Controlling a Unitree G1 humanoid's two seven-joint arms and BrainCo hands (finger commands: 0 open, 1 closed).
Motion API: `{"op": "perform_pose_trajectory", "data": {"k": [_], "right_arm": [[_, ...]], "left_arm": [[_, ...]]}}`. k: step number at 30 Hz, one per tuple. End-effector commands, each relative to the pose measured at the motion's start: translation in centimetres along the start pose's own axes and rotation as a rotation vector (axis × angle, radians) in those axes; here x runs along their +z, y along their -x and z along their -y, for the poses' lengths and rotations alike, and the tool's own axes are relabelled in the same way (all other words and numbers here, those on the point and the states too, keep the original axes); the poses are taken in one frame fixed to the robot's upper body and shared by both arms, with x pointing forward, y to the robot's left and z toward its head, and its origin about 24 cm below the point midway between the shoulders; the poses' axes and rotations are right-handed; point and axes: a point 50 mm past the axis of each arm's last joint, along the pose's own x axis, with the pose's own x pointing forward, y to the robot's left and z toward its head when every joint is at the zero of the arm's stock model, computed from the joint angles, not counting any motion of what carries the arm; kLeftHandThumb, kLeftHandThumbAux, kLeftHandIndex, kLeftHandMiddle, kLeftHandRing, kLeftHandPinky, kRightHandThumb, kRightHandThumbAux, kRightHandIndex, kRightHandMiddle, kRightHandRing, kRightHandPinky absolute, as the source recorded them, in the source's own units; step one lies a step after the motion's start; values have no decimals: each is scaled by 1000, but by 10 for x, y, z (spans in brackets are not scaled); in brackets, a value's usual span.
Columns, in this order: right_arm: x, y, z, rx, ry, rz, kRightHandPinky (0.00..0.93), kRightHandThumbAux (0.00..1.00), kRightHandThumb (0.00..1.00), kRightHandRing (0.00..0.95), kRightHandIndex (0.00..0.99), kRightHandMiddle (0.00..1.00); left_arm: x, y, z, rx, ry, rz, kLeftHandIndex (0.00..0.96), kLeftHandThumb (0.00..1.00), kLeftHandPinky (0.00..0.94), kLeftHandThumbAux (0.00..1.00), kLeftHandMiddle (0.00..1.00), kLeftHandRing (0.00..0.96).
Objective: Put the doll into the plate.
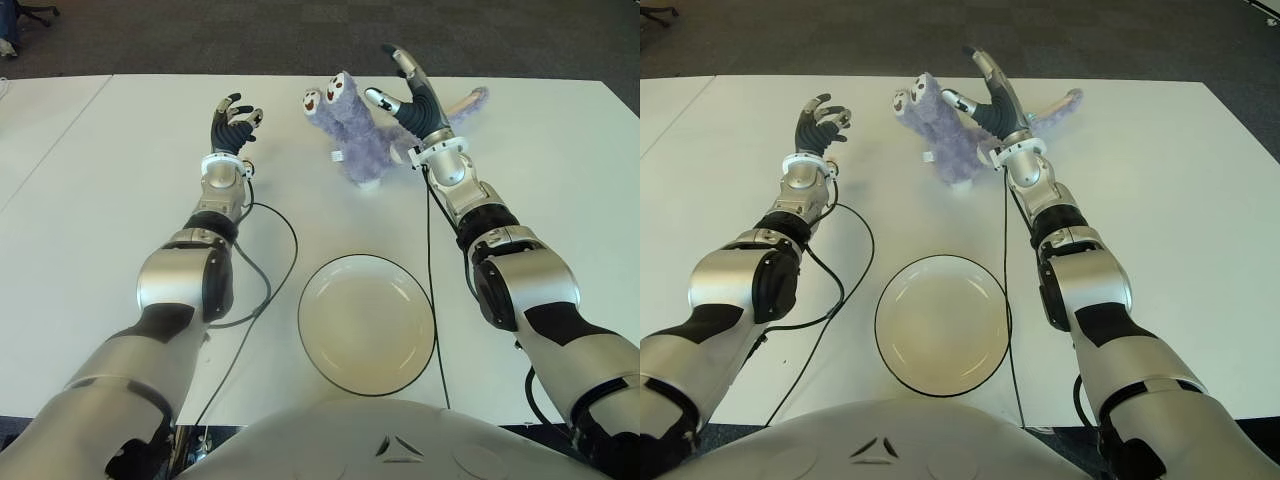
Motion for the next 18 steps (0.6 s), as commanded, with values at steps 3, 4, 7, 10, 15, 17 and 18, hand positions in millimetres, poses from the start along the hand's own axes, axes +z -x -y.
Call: {"op": "perform_pose_trajectory", "data": {"k": [3, 4, 7, 10, 15, 17, 18], "right_arm": [[-8, -1, -8, 105, 52, -98, 0, 280, 180, 0, 0, 0], [-9, -1, -8, 114, 55, -105, 0, 278, 187, 0, 0, 0], [-13, -1, -8, 148, 82, -131, 0, 277, 198, 0, 0, 0], [-15, 0, -8, 164, 101, -146, 0, 280, 211, 0, 0, 0], [-19, 1, -6, 190, 140, -166, 0, 288, 234, 0, 0, 0], [-20, 1, -5, 197, 148, -172, 0, 288, 236, 0, 0, 0], [-20, 1, -5, 199, 150, -173, 0, 290, 239, 0, 0, 0]], "left_arm": [[-7, 5, 7, -48, -37, -4, 122, 0, 522, 587, 246, 393], [-7, 5, 7, -52, -43, -3, 124, 0, 522, 572, 245, 395], [-7, 5, 8, -67, -72, -4, 128, 0, 508, 542, 246, 394], [-7, 4, 8, -75, -86, -7, 134, 0, 482, 507, 248, 387], [-8, 4, 7, -85, -104, -14, 148, 0, 452, 450, 243, 361], [-8, 4, 7, -87, -105, -13, 150, 0, 453, 445, 242, 360], [-8, 4, 7, -88, -105, -11, 153, 0, 464, 432, 239, 359]]}}
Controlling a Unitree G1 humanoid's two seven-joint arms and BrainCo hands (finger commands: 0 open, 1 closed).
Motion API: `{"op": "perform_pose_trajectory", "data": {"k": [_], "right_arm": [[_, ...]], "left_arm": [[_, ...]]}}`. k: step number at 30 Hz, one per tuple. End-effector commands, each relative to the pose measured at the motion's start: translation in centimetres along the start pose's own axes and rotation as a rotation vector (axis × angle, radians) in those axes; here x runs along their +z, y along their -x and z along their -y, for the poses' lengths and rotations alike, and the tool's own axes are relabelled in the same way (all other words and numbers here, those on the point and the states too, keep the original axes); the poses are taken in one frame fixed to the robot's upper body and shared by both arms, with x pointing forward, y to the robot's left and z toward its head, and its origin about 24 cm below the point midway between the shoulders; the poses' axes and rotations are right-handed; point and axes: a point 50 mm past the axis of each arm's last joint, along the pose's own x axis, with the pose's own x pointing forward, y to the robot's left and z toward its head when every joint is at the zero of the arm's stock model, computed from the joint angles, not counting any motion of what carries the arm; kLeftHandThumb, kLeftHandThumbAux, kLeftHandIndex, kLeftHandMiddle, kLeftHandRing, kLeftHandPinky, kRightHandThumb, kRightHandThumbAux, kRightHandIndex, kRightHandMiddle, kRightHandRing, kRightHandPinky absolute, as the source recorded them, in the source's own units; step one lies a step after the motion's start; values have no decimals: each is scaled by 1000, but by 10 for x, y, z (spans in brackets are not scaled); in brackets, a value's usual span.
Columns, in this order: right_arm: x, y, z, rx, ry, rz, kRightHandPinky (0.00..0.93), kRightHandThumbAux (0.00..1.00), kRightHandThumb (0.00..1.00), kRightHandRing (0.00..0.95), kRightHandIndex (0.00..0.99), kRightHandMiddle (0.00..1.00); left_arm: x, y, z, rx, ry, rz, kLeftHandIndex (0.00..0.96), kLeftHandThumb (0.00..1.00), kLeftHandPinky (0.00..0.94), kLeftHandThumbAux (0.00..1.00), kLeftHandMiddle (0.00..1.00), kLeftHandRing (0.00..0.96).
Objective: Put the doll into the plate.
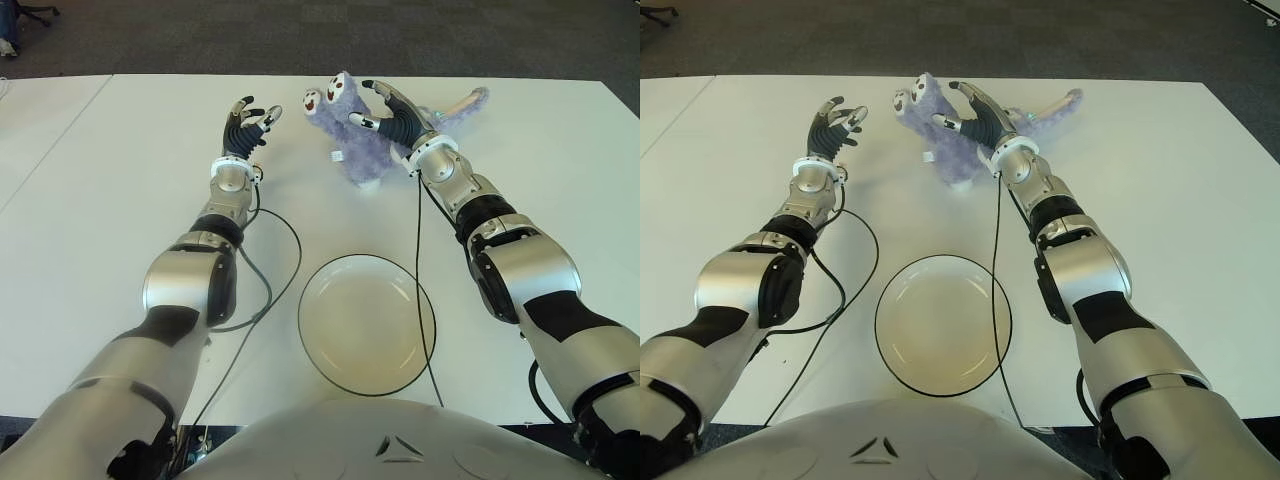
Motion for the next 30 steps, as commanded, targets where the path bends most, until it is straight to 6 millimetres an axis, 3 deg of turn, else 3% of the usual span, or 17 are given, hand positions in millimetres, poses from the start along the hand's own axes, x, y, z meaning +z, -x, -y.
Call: {"op": "perform_pose_trajectory", "data": {"k": [1, 11, 19, 22, 25, 30], "right_arm": [[-2, -1, 4, 25, 39, -23, 0, 290, 240, 0, 0, 0], [-6, 0, 6, 45, 37, -42, 0, 319, 274, 0, 0, 0], [-4, -1, -1, 60, 25, -51, 0, 350, 313, 0, 0, 0], [-4, -1, -7, 71, 19, -58, 0, 365, 322, 0, 0, 0], [-5, 0, -15, 87, 7, -71, 0, 383, 331, 0, 0, 0], [-8, 4, -32, 132, -20, -118, 0, 421, 335, 0, 0, 0]], "left_arm": [[-7, 2, -2, -17, -18, -24, 153, 0, 465, 430, 238, 359], [-4, 2, -3, -23, -19, 1, 175, 0, 503, 365, 219, 355], [-6, 2, -4, -18, 16, -12, 191, 0, 397, 377, 217, 347], [-6, 2, -4, -24, 22, -11, 188, 0, 409, 371, 207, 335], [-4, 2, -4, -26, 32, 0, 193, 0, 479, 359, 210, 326], [-3, 1, -4, -31, 38, 3, 197, 0, 461, 378, 220, 335]]}}
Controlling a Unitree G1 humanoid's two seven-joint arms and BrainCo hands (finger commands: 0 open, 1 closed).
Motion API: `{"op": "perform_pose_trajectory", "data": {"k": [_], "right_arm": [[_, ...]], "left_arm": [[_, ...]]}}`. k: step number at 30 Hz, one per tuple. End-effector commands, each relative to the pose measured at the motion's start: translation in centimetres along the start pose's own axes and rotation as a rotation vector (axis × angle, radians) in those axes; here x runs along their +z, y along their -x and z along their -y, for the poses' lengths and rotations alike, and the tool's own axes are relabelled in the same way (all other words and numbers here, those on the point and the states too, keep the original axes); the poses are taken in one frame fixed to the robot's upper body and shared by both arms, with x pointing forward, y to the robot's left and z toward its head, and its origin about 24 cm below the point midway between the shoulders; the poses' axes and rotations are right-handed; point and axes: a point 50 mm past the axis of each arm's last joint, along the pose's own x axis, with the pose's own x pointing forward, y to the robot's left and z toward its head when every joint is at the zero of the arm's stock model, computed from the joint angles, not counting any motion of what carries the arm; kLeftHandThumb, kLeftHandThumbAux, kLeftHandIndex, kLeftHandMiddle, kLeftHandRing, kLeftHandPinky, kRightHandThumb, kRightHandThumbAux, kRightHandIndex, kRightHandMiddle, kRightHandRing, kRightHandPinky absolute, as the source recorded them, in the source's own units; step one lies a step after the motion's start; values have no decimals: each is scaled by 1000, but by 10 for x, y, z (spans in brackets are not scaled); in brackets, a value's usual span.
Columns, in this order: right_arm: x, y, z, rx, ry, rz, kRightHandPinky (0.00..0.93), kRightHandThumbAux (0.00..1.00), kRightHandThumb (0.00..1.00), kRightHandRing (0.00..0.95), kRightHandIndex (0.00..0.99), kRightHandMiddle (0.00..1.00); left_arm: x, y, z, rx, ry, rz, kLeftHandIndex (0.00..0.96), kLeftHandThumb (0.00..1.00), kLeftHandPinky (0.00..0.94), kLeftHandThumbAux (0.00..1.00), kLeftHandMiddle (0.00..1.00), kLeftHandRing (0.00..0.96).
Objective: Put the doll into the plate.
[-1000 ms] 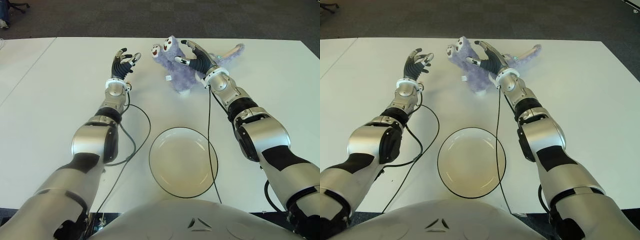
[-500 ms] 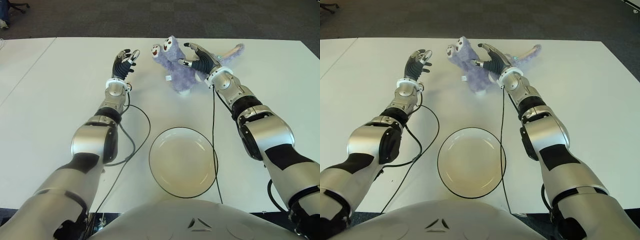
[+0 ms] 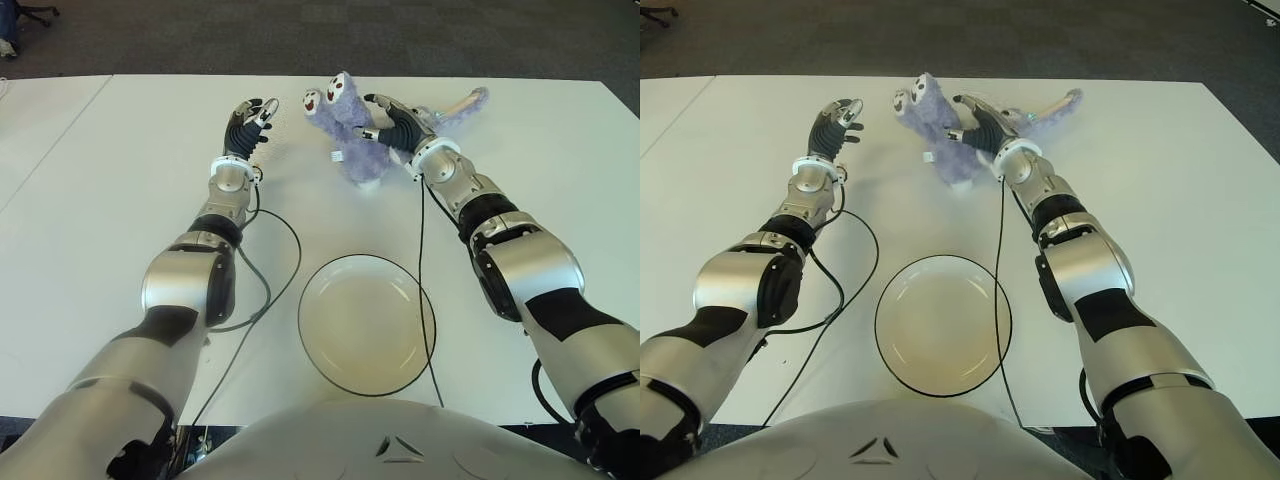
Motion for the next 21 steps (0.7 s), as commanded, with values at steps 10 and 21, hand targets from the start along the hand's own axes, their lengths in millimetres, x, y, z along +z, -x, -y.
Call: {"op": "perform_pose_trajectory", "data": {"k": [10, 21], "right_arm": [[-4, 3, -33, 102, 14, -77, 28, 535, 331, 0, 95, 0], [-3, 4, -45, 93, -37, -93, 107, 601, 339, 10, 124, 0]], "left_arm": [[-4, 2, -1, -17, -3, -3, 211, 0, 415, 381, 236, 327], [-4, 2, 0, -11, -2, -14, 225, 0, 319, 385, 240, 327]]}}
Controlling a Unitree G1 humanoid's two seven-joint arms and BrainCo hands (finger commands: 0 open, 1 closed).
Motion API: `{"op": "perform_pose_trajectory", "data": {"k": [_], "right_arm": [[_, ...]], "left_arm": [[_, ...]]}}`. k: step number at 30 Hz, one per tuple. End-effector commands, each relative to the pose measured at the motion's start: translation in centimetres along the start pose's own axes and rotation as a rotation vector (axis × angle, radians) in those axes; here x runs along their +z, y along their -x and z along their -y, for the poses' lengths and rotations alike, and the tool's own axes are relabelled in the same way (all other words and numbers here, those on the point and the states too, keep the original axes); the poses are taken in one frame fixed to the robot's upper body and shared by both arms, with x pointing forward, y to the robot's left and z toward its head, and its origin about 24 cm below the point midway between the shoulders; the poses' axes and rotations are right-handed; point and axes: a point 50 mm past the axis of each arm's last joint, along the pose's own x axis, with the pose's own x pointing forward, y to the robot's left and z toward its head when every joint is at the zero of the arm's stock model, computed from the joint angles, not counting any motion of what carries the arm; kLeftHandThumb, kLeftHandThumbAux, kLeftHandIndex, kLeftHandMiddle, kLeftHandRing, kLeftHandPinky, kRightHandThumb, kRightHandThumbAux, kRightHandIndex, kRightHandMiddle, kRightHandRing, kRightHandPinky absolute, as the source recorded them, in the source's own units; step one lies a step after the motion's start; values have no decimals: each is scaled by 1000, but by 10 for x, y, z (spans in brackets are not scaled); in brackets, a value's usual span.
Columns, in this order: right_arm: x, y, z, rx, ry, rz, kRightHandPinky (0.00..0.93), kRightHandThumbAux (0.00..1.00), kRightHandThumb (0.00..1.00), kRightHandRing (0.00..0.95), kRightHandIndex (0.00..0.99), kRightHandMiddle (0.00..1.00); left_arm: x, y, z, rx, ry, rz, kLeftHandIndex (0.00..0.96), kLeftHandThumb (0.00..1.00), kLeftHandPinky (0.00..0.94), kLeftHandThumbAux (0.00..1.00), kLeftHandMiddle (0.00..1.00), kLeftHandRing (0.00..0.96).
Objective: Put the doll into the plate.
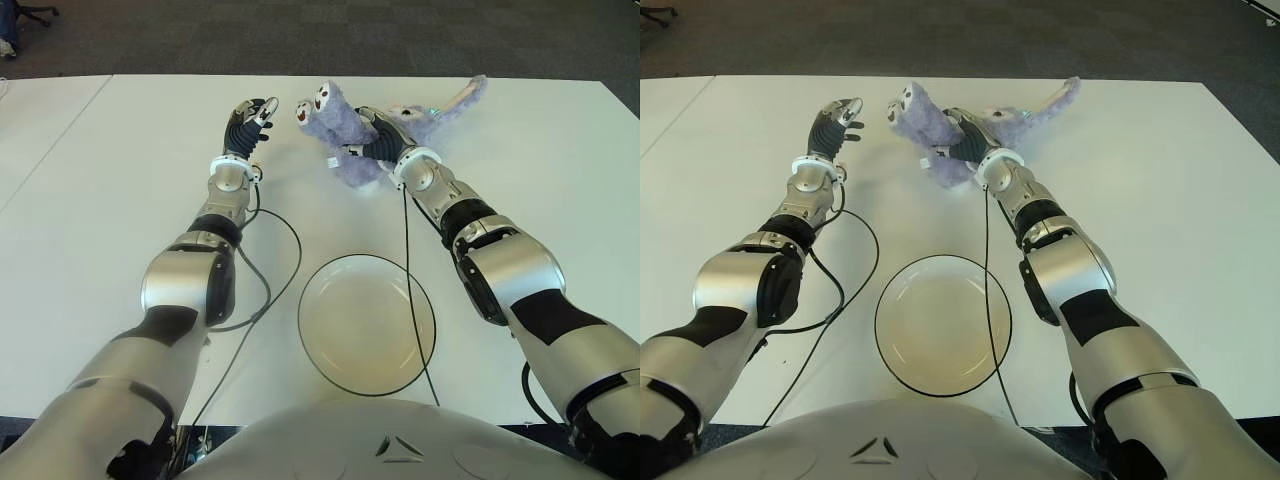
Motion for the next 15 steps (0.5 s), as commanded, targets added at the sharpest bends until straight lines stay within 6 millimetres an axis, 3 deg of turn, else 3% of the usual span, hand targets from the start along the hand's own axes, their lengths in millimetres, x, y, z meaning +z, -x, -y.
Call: {"op": "perform_pose_trajectory", "data": {"k": [1, 3, 5, 6, 7, 8, 9, 10, 13, 15], "right_arm": [[-9, 6, -25, 69, -71, -69, 108, 601, 340, 10, 124, 0], [-10, 7, -29, 79, -108, -83, 156, 615, 360, 46, 128, 23], [-10, 7, -31, 90, -128, -96, 281, 627, 383, 167, 136, 94], [-10, 7, -33, 99, -136, -103, 294, 628, 385, 179, 137, 101], [-10, 7, -34, 105, -140, -109, 407, 698, 616, 361, 339, 285], [-10, 7, -34, 108, -142, -112, 427, 709, 655, 392, 373, 316], [-11, 7, -35, 112, -144, -117, 441, 718, 684, 415, 399, 340], [-11, 7, -35, 114, -144, -120, 542, 714, 696, 510, 416, 442], [-14, 8, -35, 108, -133, -130, 632, 712, 702, 581, 424, 538], [-18, 10, -33, 93, -129, -143, 738, 711, 707, 689, 430, 665]], "left_arm": [[-5, 2, 0, -2, -14, -24, 225, 0, 318, 385, 240, 327], [-5, 2, 1, -4, -19, -27, 225, 0, 292, 378, 238, 313], [-5, 2, 1, -5, -28, -30, 220, 0, 262, 366, 237, 300], [-5, 1, 1, -6, -28, -29, 219, 0, 259, 365, 237, 299], [-5, 1, 2, -7, -28, -28, 221, 0, 319, 357, 236, 307], [-5, 1, 2, -7, -28, -27, 222, 0, 329, 355, 236, 308], [-5, 1, 3, -7, -32, -27, 222, 0, 337, 354, 236, 309], [-5, 1, 3, -6, -36, -27, 224, 0, 291, 353, 242, 306], [-5, 1, 3, -6, -47, -30, 226, 0, 256, 353, 245, 297], [-5, 1, 3, -6, -53, -32, 231, 0, 209, 354, 255, 284]]}}
